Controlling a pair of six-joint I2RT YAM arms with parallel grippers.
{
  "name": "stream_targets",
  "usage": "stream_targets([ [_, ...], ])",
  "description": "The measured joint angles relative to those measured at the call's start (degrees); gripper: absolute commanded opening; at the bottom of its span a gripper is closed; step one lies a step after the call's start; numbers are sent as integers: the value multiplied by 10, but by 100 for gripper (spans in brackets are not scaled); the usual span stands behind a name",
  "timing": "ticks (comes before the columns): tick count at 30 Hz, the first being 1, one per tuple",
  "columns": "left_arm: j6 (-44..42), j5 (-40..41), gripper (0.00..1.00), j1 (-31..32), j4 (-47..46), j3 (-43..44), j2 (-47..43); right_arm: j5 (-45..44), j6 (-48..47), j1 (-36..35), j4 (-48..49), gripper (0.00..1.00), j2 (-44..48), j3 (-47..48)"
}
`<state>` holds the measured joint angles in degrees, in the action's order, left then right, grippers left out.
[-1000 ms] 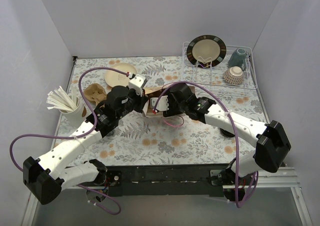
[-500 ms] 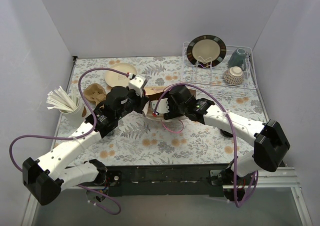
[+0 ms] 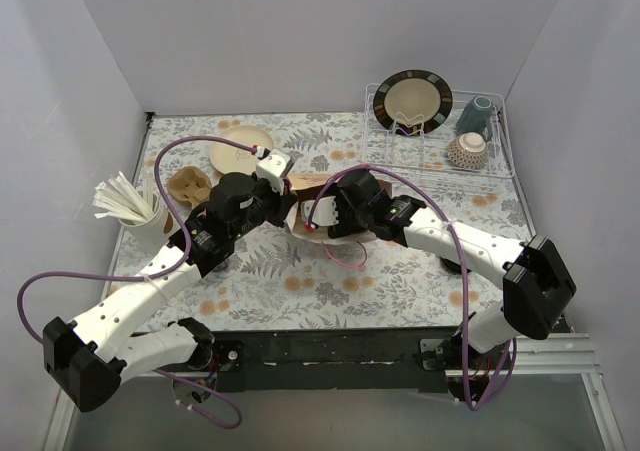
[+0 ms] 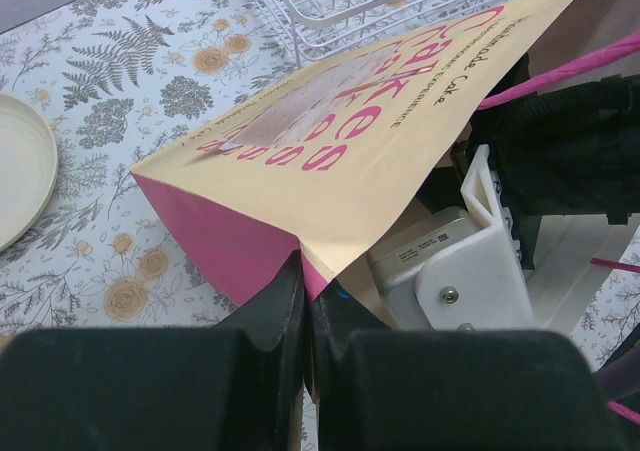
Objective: Pack the takeout coffee
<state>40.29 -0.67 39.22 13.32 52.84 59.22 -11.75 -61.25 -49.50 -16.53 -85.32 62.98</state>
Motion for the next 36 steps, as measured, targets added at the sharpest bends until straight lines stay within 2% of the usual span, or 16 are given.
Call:
stream_targets([
  [25,7,-2,0,0,0,-31,-18,27,-1,19,17,28,-29,2],
  [36,6,-2,0,0,0,-33,-18,36,0,24,21,33,-34,2],
])
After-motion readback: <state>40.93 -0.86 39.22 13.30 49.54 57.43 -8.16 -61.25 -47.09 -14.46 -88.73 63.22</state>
